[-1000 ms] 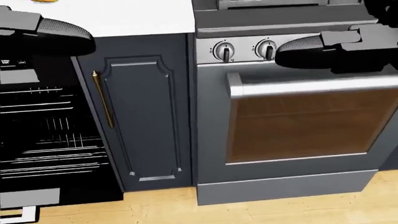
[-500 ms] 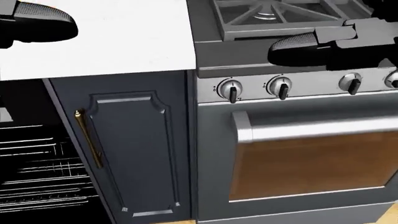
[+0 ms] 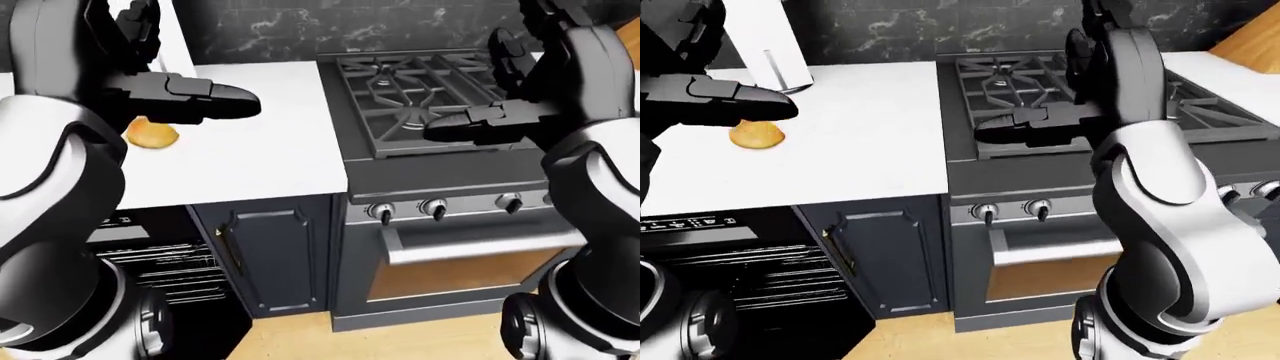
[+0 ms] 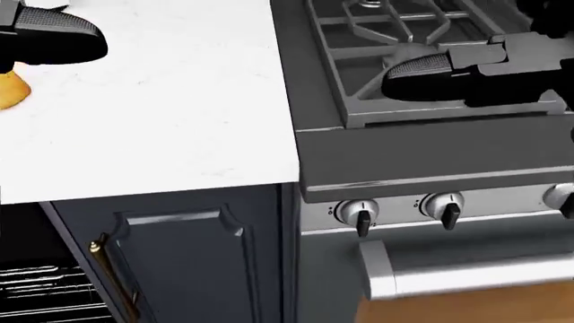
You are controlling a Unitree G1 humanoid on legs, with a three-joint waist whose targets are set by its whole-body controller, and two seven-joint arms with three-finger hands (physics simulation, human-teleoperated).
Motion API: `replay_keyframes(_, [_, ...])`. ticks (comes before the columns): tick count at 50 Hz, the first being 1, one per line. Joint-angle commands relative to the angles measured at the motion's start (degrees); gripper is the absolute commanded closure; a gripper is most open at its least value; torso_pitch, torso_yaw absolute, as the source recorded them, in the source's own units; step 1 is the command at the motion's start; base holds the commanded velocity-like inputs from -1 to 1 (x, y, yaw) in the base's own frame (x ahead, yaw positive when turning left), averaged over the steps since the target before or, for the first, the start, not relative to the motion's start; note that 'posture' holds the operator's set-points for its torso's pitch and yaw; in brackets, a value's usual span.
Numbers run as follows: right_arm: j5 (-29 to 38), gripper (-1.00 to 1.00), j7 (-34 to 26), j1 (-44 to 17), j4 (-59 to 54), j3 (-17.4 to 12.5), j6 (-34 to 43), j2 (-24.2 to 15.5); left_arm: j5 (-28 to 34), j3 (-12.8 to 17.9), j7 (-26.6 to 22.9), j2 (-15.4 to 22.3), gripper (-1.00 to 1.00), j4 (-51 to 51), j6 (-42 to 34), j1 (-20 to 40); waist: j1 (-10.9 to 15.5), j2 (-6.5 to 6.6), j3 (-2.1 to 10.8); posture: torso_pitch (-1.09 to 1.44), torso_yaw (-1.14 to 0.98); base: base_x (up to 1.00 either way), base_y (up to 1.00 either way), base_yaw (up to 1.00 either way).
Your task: Close the dishwasher door
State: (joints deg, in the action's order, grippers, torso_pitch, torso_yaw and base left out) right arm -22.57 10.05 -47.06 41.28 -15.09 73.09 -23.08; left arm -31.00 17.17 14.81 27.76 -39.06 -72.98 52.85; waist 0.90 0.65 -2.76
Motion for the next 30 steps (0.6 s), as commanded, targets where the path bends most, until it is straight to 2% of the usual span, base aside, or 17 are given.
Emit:
replay_keyframes(1, [0.6,-1.00,0.0,-1.1,0.4,-0.5,-1.4,-0.3,0.0,0.1,0.1,0.3,-1.00,-0.1,1.4,1.4,-0.1,0.21,0.31,0.00,0.00,0.23,0.00,0.00])
replay_keyframes(2, [0.9,-1.00,-0.2,-0.9,0.7,-0.2,-1.6,-0.6,0.0,0.0,0.2,0.3,-1.00,-0.1,1.4,1.5,0.0,-0.86,0.00,0.00,0.00,0.00,0.00,0.00])
replay_keyframes(3, [1.1,-1.00,-0.4,-0.9,0.7,-0.1,-1.8,-0.6,-0.1,0.0,0.2,0.3,-1.00,-0.1,1.4,1.5,-0.2,-1.58,0.57,0.00,0.00,0.00,0.00,0.00])
replay_keyframes(4, [1.3,-1.00,-0.7,-0.8,0.7,0.1,-2.1,-0.7,-0.1,0.0,0.3,0.3,-1.00,-0.1,1.2,1.7,-0.4,-3.36,0.77,0.00,0.00,0.00,0.00,0.00])
replay_keyframes(5, [1.5,-1.00,-1.0,-0.8,0.7,0.1,-2.3,-0.7,-0.2,0.0,0.3,0.4,-1.00,-0.1,1.1,1.9,0.4,-2.51,0.87,0.00,0.00,0.00,0.00,0.00])
replay_keyframes(6, [1.6,-1.00,-1.2,-0.8,0.7,0.1,-2.5,-0.7,-0.2,0.0,0.3,0.4,-1.00,-0.1,1.1,1.8,0.1,-2.28,0.14,0.00,0.00,0.00,0.00,0.00])
replay_keyframes(9, [1.8,-1.00,-1.5,-0.9,1.0,-0.1,-2.2,-0.6,-0.4,0.2,0.4,0.4,-1.00,-0.2,0.9,1.9,0.1,-3.57,-0.63,0.00,0.00,0.00,0.00,0.00])
replay_keyframes(13, [2.4,-1.00,-1.8,-0.9,1.1,0.0,-2.0,-0.6,-0.9,0.5,0.7,0.6,-1.00,-0.3,0.6,2.3,0.0,-2.59,-1.65,0.00,0.00,0.00,0.00,0.00])
replay_keyframes(15, [2.7,-1.00,-1.9,-0.4,1.3,-0.1,-2.5,-0.4,-0.9,0.4,0.7,0.7,-1.00,-0.3,1.0,1.8,-0.5,-1.10,-1.68,0.00,0.00,0.00,0.02,0.00])
replay_keyframes(16, [2.8,-1.00,-2.0,-0.3,1.2,0.0,-2.5,-0.3,-0.9,0.4,0.7,0.7,-1.00,-0.2,1.1,1.8,-0.8,0.20,-1.32,0.00,0.00,0.00,0.05,0.00])
replay_keyframes(17, [2.7,-1.00,-2.3,-0.4,1.5,-0.2,-2.5,-0.2,-1.2,0.6,0.8,0.8,-1.00,-0.3,0.8,2.1,-1.4,1.40,0.53,0.00,0.00,0.00,0.33,0.00])
replay_keyframes(18, [2.8,-1.00,-2.2,-0.4,1.5,-0.3,-2.4,-0.1,-1.3,0.6,0.9,0.8,-1.00,-0.3,0.7,2.1,-0.6,-0.59,0.29,0.00,0.00,-0.06,0.65,0.00])
replay_keyframes(19, [2.9,-1.00,-2.6,-0.2,1.7,0.0,-2.8,-0.3,-1.3,0.4,1.0,0.8,-1.00,-0.2,1.0,2.0,1.5,-1.01,0.08,0.00,0.00,-0.25,0.00,1.00])
replay_keyframes(20, [2.9,-1.00,-2.7,-0.2,1.9,-0.2,-2.7,-0.2,-1.3,0.3,1.0,0.8,-1.00,-0.1,1.2,1.9,1.7,1.30,1.58,0.00,0.00,-0.24,0.00,1.00])
replay_keyframes(23, [2.9,-1.00,-2.7,-0.3,2.0,-0.5,-2.6,-0.1,-1.4,0.3,1.1,0.9,-1.00,-0.2,1.1,2.0,1.2,4.26,2.14,0.00,0.00,-0.25,0.00,1.00])
replay_keyframes(25, [2.9,-1.00,-2.7,-0.4,2.0,-0.7,-2.5,-0.1,-1.6,0.4,1.2,0.9,-1.00,-0.3,0.9,2.1,1.7,3.64,2.76,0.00,0.00,-0.25,0.00,1.00])
replay_keyframes(30, [3.1,-1.00,-2.5,-0.6,1.8,-0.5,-2.5,-0.1,-2.0,0.7,1.4,1.2,-1.00,-0.3,0.9,2.0,0.6,1.49,1.61,0.00,0.00,-0.24,0.00,1.00])
